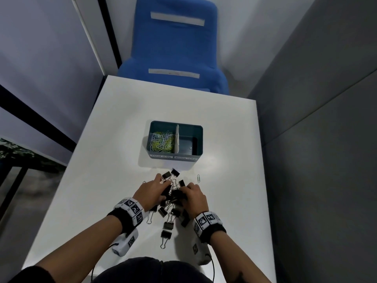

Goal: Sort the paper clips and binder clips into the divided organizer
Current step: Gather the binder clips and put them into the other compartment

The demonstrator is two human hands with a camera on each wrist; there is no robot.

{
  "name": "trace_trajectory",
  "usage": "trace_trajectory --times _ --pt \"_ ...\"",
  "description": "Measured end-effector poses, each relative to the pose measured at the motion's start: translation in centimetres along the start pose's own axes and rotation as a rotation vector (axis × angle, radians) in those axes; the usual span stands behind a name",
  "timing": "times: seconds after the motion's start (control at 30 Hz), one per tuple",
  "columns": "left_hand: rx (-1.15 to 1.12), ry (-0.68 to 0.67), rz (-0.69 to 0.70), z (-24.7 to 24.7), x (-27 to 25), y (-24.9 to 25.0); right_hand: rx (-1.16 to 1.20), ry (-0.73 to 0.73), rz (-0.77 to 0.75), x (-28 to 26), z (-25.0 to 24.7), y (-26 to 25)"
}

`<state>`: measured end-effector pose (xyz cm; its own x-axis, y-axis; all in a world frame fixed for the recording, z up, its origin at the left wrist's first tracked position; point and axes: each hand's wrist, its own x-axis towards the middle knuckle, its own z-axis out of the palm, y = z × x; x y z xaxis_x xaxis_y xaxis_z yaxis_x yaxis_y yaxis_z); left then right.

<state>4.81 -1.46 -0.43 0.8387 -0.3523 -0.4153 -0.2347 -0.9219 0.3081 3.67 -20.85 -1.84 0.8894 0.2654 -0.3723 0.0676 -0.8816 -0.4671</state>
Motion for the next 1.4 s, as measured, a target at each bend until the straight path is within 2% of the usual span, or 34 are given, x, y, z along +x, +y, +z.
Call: trace_trajectory --times 0.1,0.23,0.3,0.4,0.47,0.6,0.7,0.87,0.97,1.2,1.3,1.4 --pt "0.012 0.083 0.051 -1.0 0.5 0.7 0.055 0.001 0.037 -0.5 -0.2 -0.1" --pt "-0.005 0.093 0.053 -2.8 1.8 1.5 0.147 0.023 0.080 -1.2 -0.8 0.2" --pt "0.026 0.052 0.009 -2.8 2.2 1.6 0.180 0.052 0.100 -1.4 -1.3 0.6" --pt "0.071 -0.124 -0.094 -1.3 2.1 1.7 0.230 0.123 0.100 -1.3 -3.1 0.6" --pt "0.110 -0.163 -0.095 0.2 1.6 1.8 0.254 0.188 0.085 -0.5 -5.0 0.2" --pt "0.096 -0.016 -0.057 2.7 0.6 1.5 0.269 0.335 0.066 2.6 -9.7 -1.2" --pt "0.091 0.017 -0.015 3.4 0.4 0.9 0.315 0.403 0.043 5.2 -12.4 -2.5" --pt "-0.050 0.058 -0.008 2.9 -0.1 0.2 0.322 0.462 0.076 6.7 -13.0 -3.3" --pt "-0.077 0.058 -0.019 2.2 -0.1 -0.2 0.264 0.387 0.060 4.8 -10.1 -2.1" --pt "-0.146 0.058 0.042 1.3 -0.5 -1.4 -0.085 -0.056 0.115 -2.9 -1.6 3.0" --pt "-0.123 0.042 0.120 0.7 -2.2 -1.7 -0.091 -0.101 0.154 -5.5 0.8 3.8" --pt "-0.085 0.026 0.147 0.7 -4.0 -1.9 -0.112 -0.094 0.107 -6.5 1.9 3.5"
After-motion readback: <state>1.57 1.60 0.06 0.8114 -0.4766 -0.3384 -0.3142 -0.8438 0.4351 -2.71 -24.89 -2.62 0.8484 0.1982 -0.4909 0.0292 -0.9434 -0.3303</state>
